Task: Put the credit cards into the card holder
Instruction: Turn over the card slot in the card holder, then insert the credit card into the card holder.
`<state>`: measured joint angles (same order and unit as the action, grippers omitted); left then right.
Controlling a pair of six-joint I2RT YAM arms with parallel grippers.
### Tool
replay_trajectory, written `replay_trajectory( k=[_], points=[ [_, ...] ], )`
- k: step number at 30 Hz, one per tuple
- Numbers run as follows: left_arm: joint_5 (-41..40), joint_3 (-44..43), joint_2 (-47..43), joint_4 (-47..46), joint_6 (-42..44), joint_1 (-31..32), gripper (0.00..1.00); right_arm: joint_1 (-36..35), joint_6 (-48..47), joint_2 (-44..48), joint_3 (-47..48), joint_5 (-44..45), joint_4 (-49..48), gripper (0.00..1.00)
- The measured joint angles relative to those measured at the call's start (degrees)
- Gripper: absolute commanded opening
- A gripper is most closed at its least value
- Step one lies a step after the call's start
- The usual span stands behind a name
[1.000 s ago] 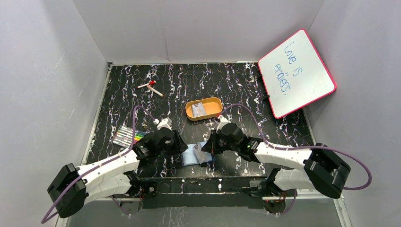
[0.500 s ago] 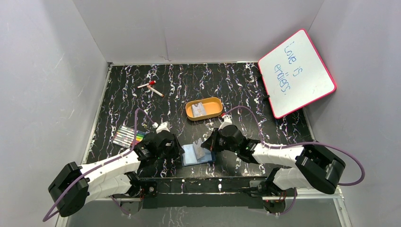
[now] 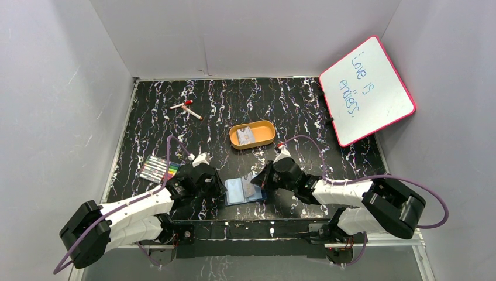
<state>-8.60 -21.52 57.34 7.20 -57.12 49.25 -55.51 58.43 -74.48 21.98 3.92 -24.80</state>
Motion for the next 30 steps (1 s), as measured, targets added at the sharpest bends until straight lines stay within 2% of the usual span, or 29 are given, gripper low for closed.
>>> replay_trajectory(
  k=[30],
  points=[
    [0.1,0.4,1.3,-1.0,-0.3,0.0,0.32,0.0,3.0,-2.7,-0.9,-2.0,-4.2,0.0]
  ],
)
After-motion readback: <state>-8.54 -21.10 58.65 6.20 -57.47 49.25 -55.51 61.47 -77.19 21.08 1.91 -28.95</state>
